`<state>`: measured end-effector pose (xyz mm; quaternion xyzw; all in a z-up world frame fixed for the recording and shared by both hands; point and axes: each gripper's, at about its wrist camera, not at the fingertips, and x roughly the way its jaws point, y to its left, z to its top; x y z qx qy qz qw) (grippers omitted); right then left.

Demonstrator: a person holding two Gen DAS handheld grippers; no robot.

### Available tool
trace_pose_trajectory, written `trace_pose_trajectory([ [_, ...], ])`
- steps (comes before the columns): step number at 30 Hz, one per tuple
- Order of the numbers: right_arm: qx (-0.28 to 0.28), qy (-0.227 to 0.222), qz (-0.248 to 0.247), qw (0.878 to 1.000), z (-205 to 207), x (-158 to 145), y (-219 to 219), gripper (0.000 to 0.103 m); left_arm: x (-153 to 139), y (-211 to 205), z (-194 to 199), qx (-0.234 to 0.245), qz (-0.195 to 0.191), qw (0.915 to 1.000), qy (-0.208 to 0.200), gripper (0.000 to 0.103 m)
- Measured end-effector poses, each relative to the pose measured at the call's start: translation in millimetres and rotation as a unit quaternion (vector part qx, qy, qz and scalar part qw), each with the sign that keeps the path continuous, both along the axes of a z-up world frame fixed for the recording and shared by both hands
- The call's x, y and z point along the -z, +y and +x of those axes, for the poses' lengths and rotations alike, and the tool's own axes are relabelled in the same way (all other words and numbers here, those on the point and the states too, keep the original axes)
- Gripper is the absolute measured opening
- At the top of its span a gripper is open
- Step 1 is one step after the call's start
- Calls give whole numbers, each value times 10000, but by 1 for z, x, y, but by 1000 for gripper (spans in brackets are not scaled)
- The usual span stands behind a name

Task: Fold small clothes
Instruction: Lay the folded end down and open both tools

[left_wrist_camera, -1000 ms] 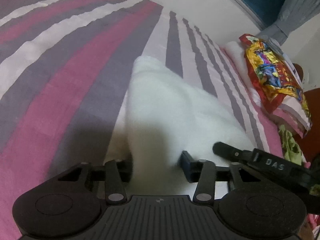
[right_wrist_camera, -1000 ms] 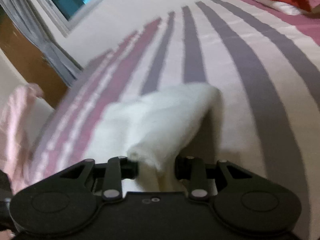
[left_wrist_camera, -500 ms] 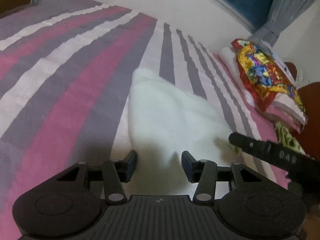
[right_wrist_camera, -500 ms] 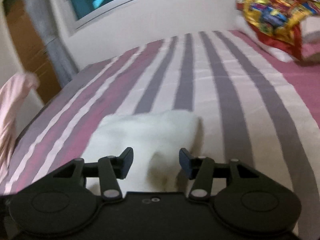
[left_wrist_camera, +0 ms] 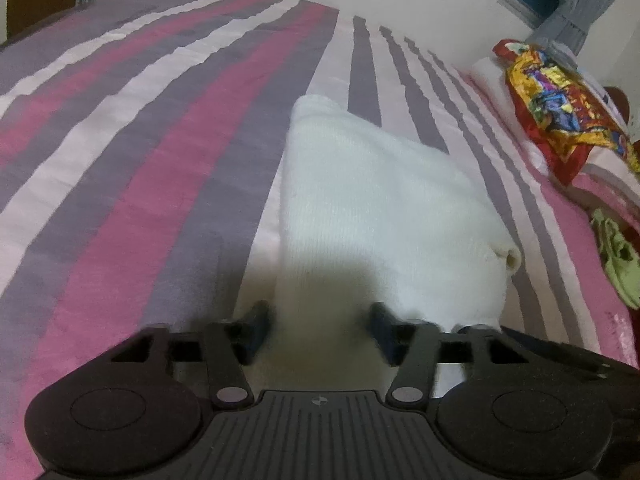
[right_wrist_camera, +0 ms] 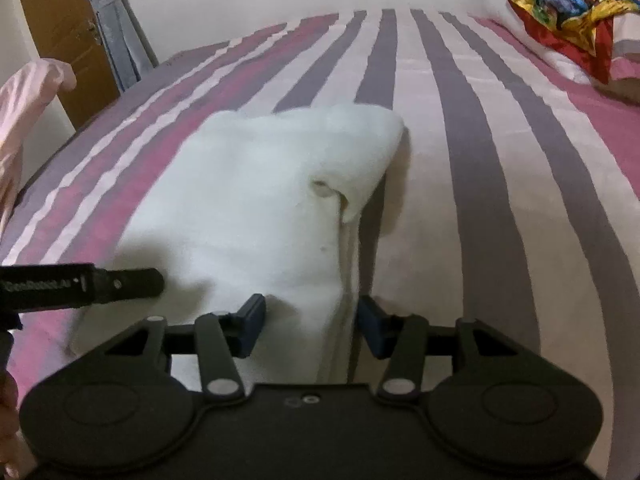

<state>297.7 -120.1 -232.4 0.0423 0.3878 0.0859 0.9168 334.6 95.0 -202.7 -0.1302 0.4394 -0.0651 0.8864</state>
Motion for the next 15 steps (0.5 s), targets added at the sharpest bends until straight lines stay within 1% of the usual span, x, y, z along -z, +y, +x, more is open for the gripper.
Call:
trace_pose_trajectory([
  [1, 2, 1, 59, 10000, -3, -1, 0, 53, -2, -2, -2, 0, 74, 10000, 4, 75],
  [4, 65, 74, 175, 9998, -8, -2, -6, 63, -8, -9, -8, 94, 271, 9996, -58, 75],
  [7, 133, 150, 154, 9997, -14, -2, -7, 63, -13, -12, -10, 106, 291, 9995, -1, 75],
  [9, 200, 179, 172, 9995, -15, -4, -9, 64, -18, -15, -13, 58, 390, 9992, 15, 77],
  [10, 213, 178, 203, 9994, -18, -6, -10, 65, -21, -16, -14, 64, 419, 9991, 22, 87],
  [11, 228, 170, 211, 9994, -20, -9, -11, 70, -24, -17, -16, 55, 465, 9989, 14, 94],
  [12, 255, 148, 206, 9994, -23, -12, -12, 73, -29, -18, -20, 44, 544, 9985, -45, 103],
  [13, 263, 110, 222, 9993, -28, -16, -13, 77, -34, -20, -24, 37, 589, 9982, -140, 103],
  [15, 235, 62, 271, 9993, -36, -23, -16, 79, -44, -24, -33, 169, 658, 9974, -232, 103],
])
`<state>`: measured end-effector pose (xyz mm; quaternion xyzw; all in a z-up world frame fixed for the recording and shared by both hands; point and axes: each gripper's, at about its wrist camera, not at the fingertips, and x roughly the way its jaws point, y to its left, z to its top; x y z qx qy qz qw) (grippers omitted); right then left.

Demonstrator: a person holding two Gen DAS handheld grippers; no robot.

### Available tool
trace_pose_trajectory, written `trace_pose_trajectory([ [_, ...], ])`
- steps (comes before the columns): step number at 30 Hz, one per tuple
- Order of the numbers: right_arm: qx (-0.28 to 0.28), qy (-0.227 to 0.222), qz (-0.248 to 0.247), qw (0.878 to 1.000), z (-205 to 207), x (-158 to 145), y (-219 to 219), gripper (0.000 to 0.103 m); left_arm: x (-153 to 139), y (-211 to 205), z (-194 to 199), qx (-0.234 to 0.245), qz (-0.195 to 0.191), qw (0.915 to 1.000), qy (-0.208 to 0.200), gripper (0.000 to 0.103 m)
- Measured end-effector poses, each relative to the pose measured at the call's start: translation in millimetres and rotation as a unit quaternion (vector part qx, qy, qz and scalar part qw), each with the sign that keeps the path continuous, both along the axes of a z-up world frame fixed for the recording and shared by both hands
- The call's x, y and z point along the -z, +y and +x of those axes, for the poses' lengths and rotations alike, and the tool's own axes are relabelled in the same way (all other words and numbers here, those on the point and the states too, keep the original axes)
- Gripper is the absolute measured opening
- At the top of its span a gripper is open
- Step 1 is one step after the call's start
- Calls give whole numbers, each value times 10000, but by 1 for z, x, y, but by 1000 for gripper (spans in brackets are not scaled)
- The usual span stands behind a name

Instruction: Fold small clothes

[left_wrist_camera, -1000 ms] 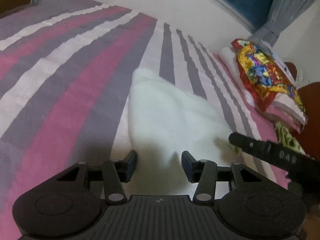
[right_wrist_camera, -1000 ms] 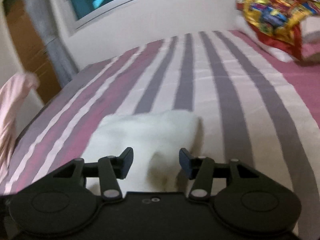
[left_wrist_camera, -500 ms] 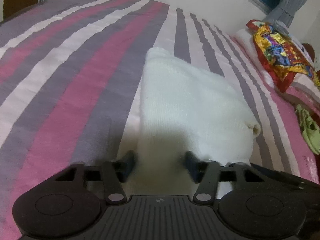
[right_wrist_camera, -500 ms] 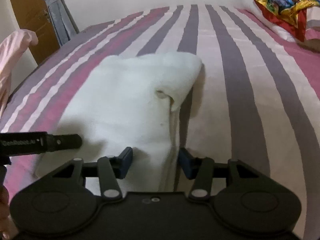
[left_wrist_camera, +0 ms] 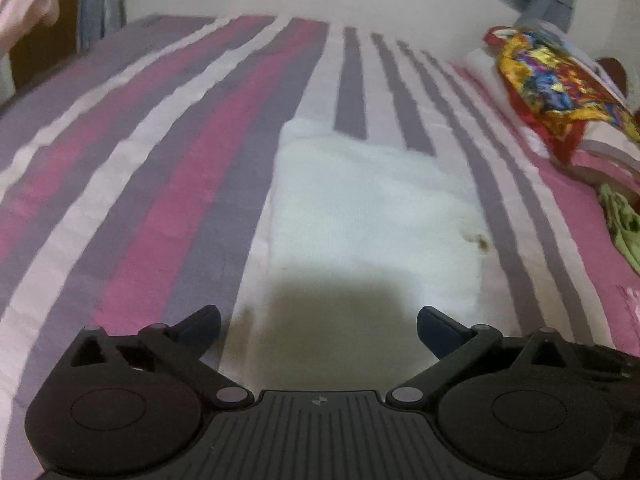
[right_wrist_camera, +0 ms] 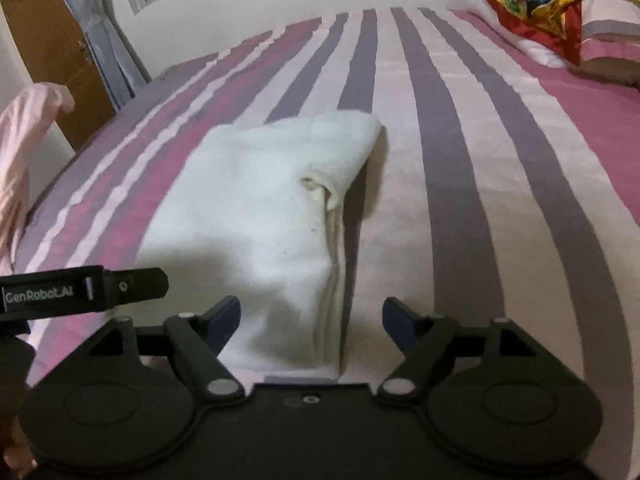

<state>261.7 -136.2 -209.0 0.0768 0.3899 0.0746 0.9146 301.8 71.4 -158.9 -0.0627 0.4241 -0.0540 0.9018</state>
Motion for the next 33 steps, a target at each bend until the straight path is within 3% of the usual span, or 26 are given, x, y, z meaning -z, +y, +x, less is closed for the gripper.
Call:
trace_pose_trajectory([
  [9, -2, -133, 46, 9999, -35, -23, -4, 96, -26, -11, -28, 90, 334, 9993, -105, 103],
  [12, 46, -121, -21, 9999, -36, -24, -2, 96, -26, -10, -21, 0, 328, 9993, 163, 103],
  [16, 129, -68, -9, 9999, -33, -25, 1, 103, -19, -8, -22, -287, 383, 9988, 82, 103],
  [20, 322, 95, -447, 9984, -19, -15, 7, 103, -2, 4, -16, -672, 288, 9969, 298, 103],
  [25, 758, 134, -739, 9943, -2, -4, 9, 103, 22, 3, 4, -508, 912, 9912, 819, 103],
  [29, 809, 324, -936, 9918, 11, 8, 12, 103, 23, -7, 5, -424, 1185, 9907, 516, 103],
  [33, 844, 648, -1120, 9880, 19, 22, 15, 103, 28, -23, 10, -193, 1543, 9859, 625, 103],
])
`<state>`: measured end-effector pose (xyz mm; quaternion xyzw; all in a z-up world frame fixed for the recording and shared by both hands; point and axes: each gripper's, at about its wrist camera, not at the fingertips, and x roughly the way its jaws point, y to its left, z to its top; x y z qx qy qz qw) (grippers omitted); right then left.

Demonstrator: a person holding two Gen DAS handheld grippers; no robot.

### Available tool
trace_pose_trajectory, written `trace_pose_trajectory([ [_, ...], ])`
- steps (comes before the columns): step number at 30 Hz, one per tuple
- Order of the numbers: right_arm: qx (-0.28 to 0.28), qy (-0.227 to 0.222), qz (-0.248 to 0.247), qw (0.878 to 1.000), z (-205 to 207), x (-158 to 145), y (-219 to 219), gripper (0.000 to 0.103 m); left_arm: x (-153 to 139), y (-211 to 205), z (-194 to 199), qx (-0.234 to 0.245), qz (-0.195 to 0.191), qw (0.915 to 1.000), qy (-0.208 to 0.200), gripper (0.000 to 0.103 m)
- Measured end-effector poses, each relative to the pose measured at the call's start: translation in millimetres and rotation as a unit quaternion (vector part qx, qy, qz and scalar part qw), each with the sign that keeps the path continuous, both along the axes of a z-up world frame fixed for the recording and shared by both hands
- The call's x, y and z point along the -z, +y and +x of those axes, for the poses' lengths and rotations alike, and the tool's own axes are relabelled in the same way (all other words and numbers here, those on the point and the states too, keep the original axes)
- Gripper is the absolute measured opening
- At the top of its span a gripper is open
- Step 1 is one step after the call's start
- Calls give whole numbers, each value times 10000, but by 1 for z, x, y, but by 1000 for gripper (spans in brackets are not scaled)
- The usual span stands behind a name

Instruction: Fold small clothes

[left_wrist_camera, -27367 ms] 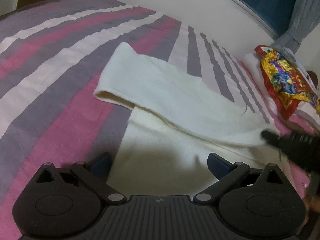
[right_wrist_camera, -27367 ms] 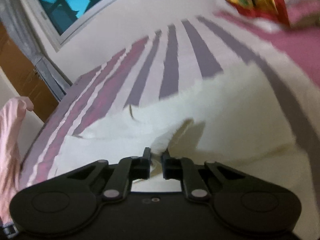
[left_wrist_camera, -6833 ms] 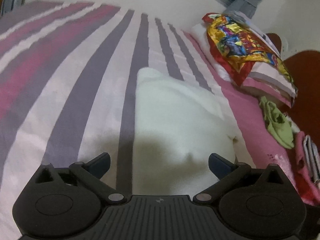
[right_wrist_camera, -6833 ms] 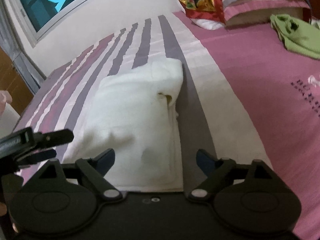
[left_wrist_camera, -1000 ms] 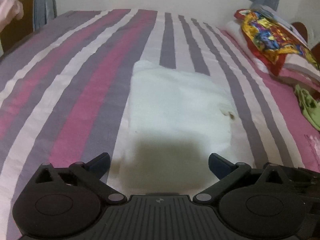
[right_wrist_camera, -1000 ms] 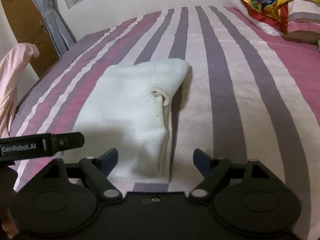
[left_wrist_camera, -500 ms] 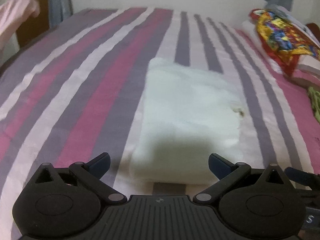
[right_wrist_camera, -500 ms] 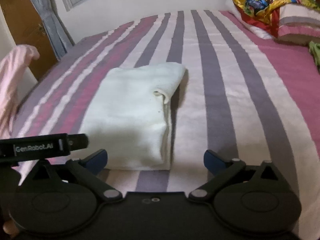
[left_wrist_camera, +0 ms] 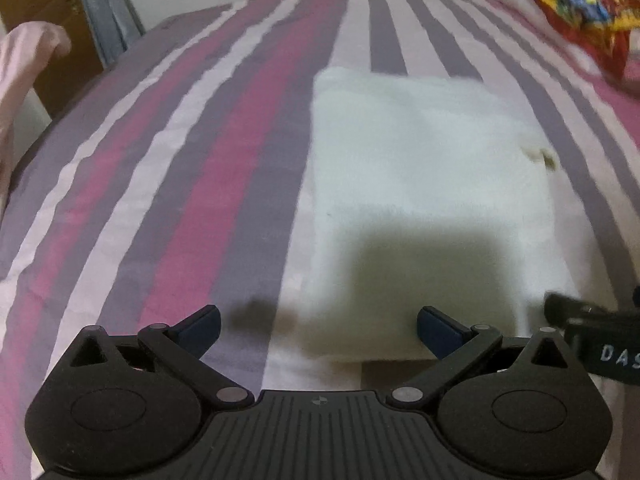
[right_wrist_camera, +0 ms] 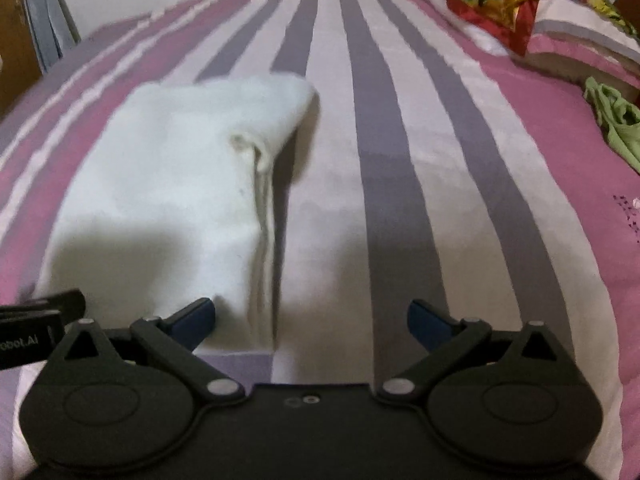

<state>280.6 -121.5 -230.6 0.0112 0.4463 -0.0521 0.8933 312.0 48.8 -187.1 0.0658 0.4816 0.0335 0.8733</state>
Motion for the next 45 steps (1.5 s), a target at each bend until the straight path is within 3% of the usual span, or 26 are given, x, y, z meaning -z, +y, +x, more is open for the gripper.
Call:
trace_pose_trajectory([
  [10, 28, -66, 308, 9995, -10, -9, -10, 103, -5, 7, -7, -414, -437, 9981, 108, 103],
  [20, -175, -254, 486, 9983, -42, -37, -16, 103, -40, 3, -40, -263, -304, 9988, -276, 103],
  [28, -567, -560, 414, 9960, -95, -78, -15, 103, -95, 7, -93, -157, -482, 9955, -801, 103],
  [36, -851, -1200, 259, 9888, -170, -128, -10, 103, -144, 10, -157, 50, -443, 9910, -1264, 103],
  [45, -834, -1531, 299, 9842, -225, -155, -9, 103, -171, 9, -216, 186, -471, 9869, -1531, 103],
])
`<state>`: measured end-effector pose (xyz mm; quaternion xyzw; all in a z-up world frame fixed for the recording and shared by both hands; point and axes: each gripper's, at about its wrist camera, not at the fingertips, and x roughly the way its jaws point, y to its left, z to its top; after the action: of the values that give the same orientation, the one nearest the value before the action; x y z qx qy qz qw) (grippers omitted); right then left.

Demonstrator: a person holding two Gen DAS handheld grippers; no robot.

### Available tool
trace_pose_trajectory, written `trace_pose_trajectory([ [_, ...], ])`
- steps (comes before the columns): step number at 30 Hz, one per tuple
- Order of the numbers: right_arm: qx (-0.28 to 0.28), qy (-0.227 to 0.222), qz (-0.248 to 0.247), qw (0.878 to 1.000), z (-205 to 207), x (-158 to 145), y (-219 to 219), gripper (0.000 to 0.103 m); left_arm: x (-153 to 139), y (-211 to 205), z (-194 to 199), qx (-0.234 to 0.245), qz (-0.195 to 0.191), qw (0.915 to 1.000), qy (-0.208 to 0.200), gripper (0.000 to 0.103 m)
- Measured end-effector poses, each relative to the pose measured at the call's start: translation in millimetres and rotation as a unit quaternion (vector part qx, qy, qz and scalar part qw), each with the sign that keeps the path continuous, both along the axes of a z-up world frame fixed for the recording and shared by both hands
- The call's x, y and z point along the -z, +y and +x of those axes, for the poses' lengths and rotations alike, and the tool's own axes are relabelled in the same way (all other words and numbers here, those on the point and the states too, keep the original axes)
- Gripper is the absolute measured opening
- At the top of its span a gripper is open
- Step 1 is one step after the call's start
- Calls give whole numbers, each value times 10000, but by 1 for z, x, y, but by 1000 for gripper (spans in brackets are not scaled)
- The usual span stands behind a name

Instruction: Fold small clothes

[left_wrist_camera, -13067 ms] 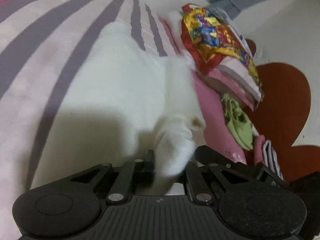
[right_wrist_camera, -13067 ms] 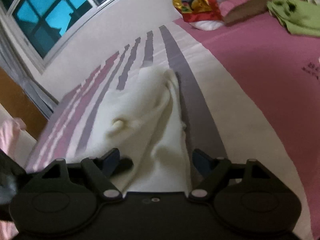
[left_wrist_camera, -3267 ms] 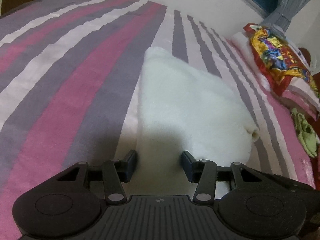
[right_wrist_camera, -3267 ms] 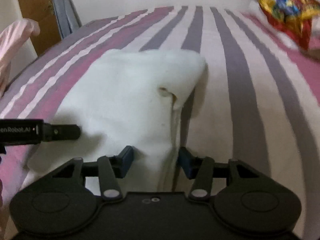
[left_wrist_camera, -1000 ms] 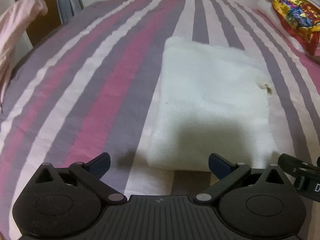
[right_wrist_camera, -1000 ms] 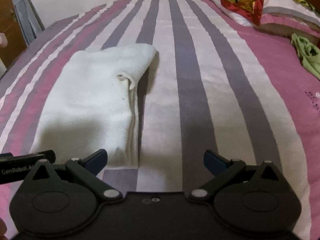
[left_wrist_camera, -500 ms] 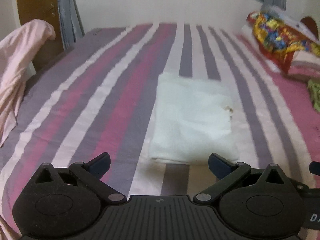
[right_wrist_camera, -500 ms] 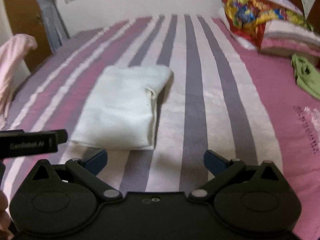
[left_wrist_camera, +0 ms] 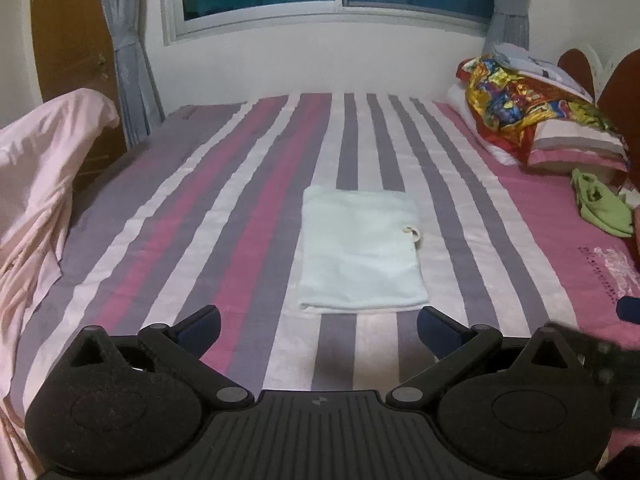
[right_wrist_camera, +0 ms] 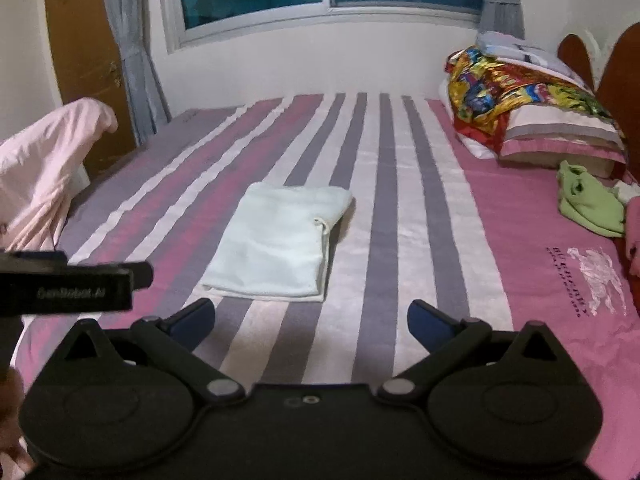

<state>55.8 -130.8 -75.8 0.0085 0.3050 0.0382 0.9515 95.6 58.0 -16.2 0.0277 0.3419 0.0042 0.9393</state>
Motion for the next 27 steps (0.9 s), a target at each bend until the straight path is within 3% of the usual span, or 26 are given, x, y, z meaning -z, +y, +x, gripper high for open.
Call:
trace_pose_trajectory([
  [6, 216, -220, 261, 9992, -19, -3, -8, 103, -6, -1, -23, -67, -13, 9999, -92, 103],
  [10, 245, -290, 155, 9992, -25, 0, -7, 103, -6, -5, -30, -87, -79, 9999, -71, 103],
  [27, 443, -595, 303, 9968, -40, 4, -29, 103, 7, -34, -32, 28, -85, 9999, 119, 103],
])
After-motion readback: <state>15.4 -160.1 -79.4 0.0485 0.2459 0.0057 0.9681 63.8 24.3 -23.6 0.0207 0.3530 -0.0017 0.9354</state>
